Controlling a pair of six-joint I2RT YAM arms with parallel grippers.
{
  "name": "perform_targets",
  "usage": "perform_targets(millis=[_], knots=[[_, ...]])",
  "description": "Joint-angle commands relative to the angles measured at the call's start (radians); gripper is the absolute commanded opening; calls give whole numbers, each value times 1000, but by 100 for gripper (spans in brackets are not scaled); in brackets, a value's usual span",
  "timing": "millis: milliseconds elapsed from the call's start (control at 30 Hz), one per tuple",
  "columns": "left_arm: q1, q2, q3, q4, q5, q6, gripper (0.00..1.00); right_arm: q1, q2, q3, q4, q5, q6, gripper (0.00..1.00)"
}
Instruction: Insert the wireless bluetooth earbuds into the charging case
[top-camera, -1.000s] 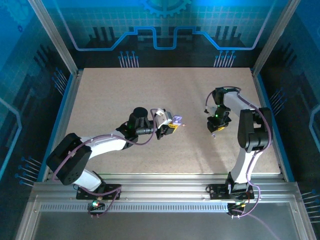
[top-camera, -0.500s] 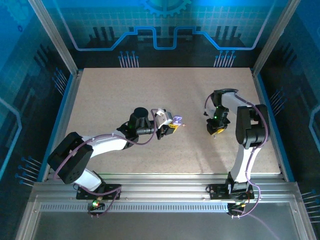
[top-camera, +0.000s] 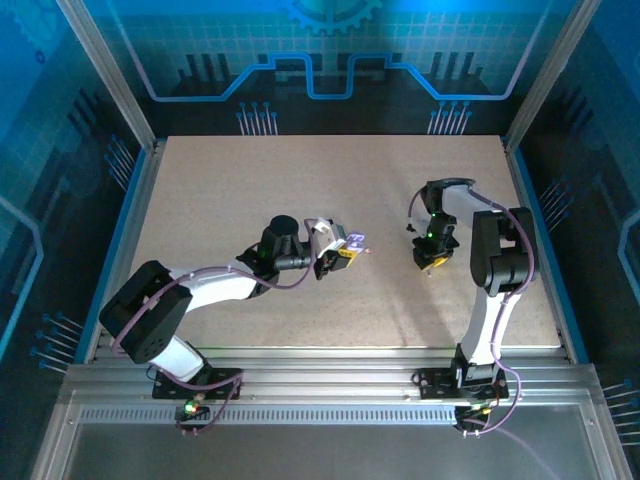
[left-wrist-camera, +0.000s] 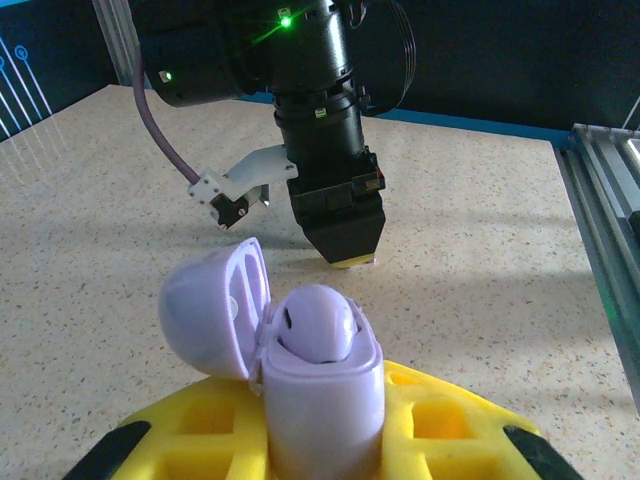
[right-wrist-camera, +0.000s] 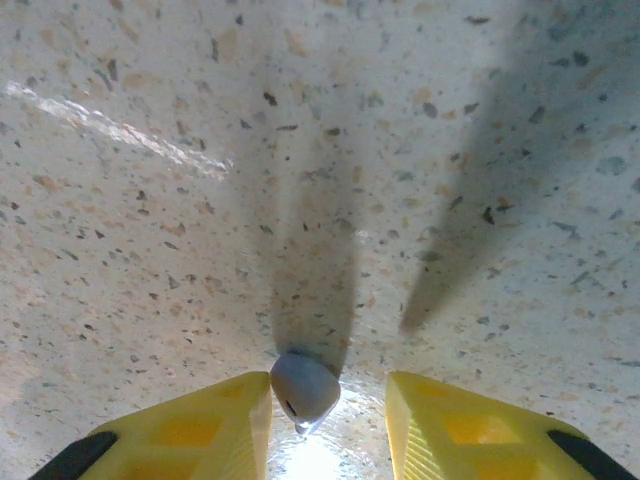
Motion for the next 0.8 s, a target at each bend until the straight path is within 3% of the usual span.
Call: perform_targets(millis=[0, 433, 767], knots=[[-7, 4, 34, 40, 6, 2, 9, 3, 20, 2, -5, -24, -5, 35], [-7, -4, 31, 32, 3, 3, 10, 21, 20, -17, 14, 15, 12, 27], [-2, 15, 24, 46, -5, -3, 10, 26, -112, -64, 60, 21, 34, 21]])
